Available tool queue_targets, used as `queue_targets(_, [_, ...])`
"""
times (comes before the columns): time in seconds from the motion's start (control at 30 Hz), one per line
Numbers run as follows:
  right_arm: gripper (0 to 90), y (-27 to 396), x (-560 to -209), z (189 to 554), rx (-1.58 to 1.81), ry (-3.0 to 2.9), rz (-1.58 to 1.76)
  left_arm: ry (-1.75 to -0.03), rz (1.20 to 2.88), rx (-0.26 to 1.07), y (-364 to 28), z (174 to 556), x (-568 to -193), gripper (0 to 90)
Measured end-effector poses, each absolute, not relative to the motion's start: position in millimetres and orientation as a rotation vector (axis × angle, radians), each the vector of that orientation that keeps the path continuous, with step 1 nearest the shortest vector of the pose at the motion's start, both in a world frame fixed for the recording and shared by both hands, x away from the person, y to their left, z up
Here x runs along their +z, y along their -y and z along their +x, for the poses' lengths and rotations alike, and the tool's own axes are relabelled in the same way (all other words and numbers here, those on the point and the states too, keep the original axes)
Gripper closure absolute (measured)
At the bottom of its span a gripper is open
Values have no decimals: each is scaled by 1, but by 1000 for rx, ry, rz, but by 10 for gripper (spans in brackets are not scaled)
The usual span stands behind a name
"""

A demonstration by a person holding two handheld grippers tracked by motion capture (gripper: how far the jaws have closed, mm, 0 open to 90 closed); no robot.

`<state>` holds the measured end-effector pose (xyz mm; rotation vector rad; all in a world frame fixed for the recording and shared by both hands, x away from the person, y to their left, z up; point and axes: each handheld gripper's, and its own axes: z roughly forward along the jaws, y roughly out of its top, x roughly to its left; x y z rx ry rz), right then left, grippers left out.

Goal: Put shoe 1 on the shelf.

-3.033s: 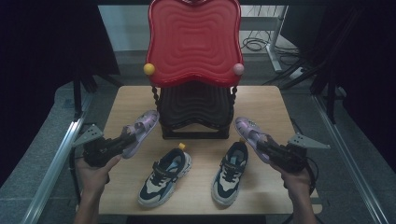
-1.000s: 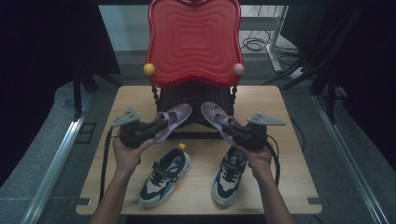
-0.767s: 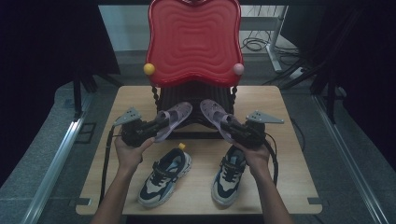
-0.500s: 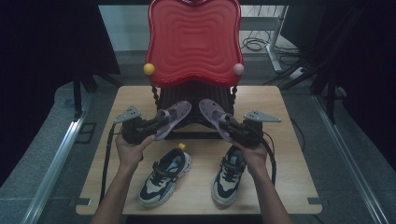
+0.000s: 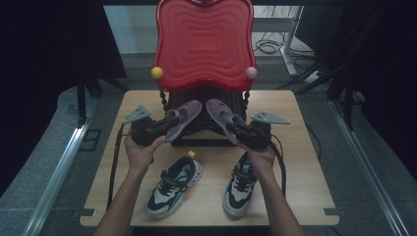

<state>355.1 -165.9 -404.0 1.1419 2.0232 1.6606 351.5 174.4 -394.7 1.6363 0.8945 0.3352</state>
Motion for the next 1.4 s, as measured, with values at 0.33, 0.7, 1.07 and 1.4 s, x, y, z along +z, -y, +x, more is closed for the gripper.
queue_targets(0.33, [848, 160, -404, 367, 1675, -1979, 1181, -878, 1633, 373, -161, 363, -389, 862])
queue_targets(0.7, [848, 156, -404, 377, 1661, -1941, 1198, -882, 1614, 414, -155, 375, -390, 860])
queue_targets(1.07, [847, 149, -402, 386, 1648, -1908, 1219, -887, 1595, 433, -153, 385, -392, 856])
queue_targets(1.4, [846, 141, -394, 396, 1654, -1863, 1224, -890, 1560, 439, -145, 395, -391, 857])
